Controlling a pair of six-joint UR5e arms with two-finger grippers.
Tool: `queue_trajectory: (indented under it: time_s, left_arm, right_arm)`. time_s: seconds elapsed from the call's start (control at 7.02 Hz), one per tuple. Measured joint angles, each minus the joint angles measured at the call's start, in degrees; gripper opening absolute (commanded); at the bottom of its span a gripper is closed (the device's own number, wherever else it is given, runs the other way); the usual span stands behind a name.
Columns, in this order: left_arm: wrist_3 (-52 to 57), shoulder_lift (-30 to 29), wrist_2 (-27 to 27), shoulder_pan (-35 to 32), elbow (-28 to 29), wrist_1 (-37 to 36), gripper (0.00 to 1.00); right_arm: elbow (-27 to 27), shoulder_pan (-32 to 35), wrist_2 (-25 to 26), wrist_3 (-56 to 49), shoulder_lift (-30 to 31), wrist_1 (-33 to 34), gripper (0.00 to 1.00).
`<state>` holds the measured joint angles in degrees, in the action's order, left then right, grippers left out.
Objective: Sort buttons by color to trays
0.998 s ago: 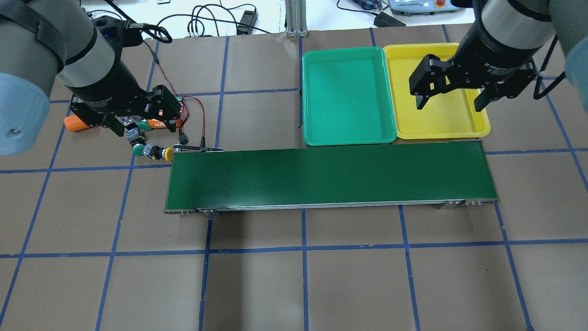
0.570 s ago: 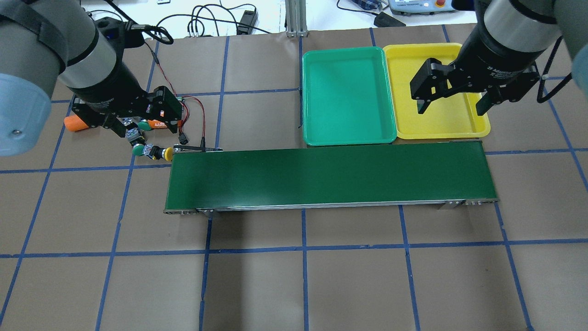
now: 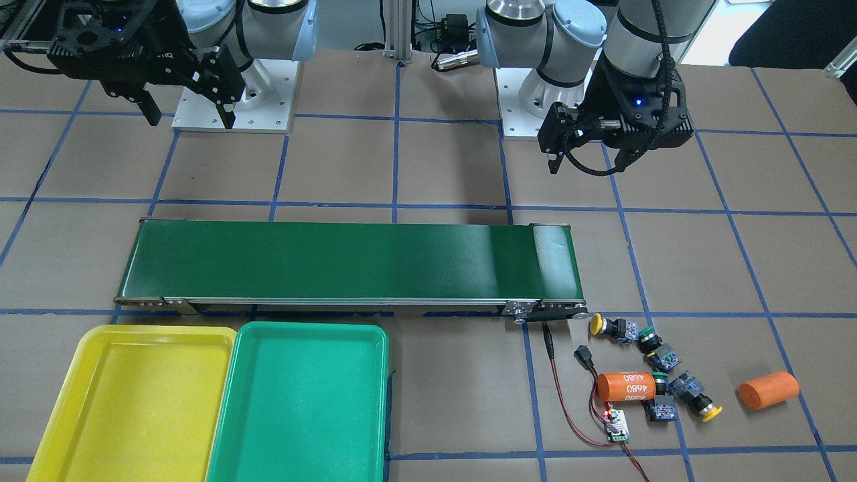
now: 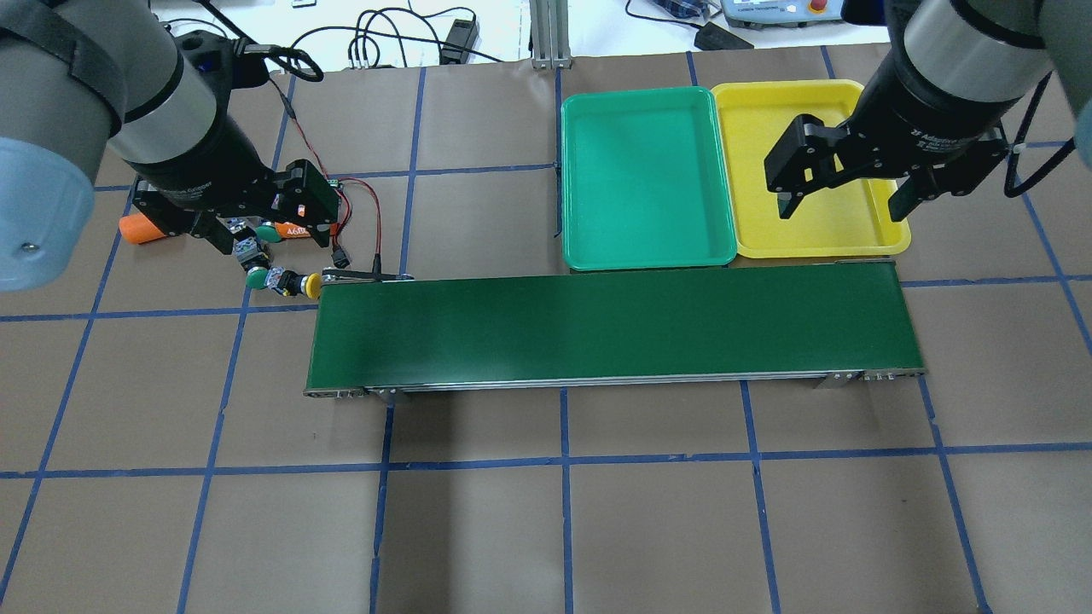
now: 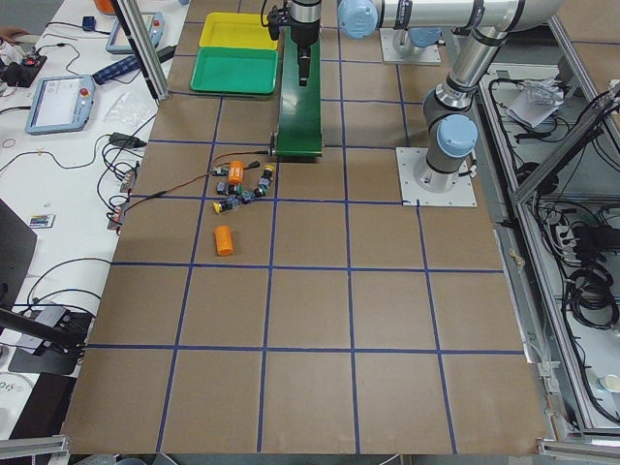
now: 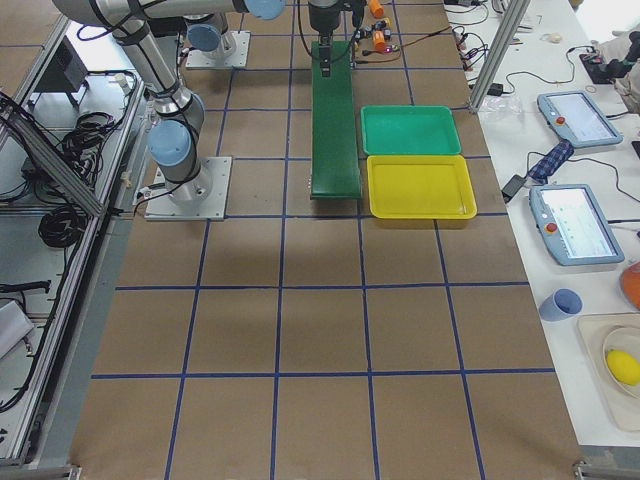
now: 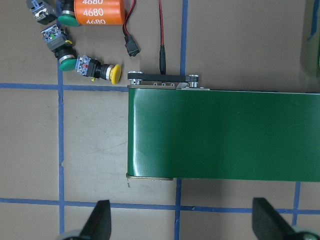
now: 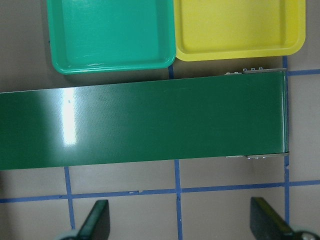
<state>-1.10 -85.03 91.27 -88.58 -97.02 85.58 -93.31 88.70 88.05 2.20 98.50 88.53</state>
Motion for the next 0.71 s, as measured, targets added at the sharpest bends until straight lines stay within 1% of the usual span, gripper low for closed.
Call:
queue_trajectory:
  time_s: [0.71]
  left_arm:
    - [0.26,0.28,0.21,-0.08,-0.53,0.02,1.0]
  right_arm:
    - [-0.02,-0.01,-0.07,0.05,0.0,-0.28,1.0]
